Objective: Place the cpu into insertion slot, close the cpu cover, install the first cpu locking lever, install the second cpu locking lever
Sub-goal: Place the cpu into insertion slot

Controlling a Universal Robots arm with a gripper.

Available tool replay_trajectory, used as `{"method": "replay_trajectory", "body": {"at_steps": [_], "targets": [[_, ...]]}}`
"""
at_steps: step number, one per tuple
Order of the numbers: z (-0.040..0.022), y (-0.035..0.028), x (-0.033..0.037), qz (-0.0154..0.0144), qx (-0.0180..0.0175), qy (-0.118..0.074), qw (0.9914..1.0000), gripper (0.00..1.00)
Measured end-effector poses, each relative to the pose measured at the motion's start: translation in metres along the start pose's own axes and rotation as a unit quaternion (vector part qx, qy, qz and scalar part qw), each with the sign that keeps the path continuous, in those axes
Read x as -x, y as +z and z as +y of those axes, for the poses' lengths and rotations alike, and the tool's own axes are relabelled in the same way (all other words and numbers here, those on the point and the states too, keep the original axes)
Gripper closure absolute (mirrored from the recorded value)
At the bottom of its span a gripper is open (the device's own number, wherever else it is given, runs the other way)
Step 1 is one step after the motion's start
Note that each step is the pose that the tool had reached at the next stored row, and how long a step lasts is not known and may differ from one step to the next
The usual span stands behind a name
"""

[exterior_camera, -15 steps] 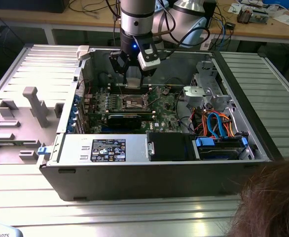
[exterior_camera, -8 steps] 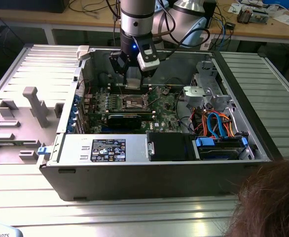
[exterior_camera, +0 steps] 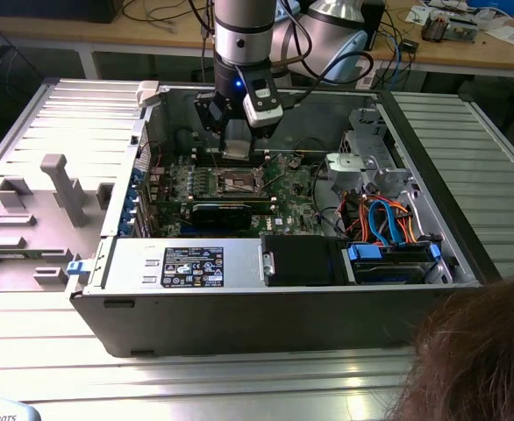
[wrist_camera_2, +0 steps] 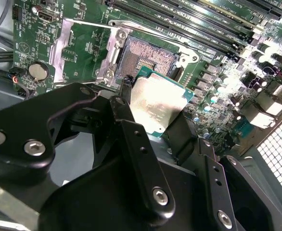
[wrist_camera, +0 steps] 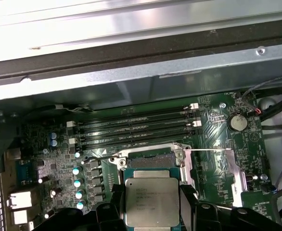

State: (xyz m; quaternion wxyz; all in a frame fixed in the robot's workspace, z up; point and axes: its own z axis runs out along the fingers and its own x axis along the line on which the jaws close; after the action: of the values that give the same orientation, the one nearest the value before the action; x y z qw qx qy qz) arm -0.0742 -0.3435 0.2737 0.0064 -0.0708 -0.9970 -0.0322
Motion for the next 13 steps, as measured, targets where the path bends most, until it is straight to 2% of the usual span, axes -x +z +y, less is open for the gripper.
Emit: {"method": "replay_trajectory", "body": {"at_steps": [13], "targets": [[-0.0002, 0.0032, 0.0001, -0.0021, -0.0053, 0.021, 0.99977, 0.46]]}}
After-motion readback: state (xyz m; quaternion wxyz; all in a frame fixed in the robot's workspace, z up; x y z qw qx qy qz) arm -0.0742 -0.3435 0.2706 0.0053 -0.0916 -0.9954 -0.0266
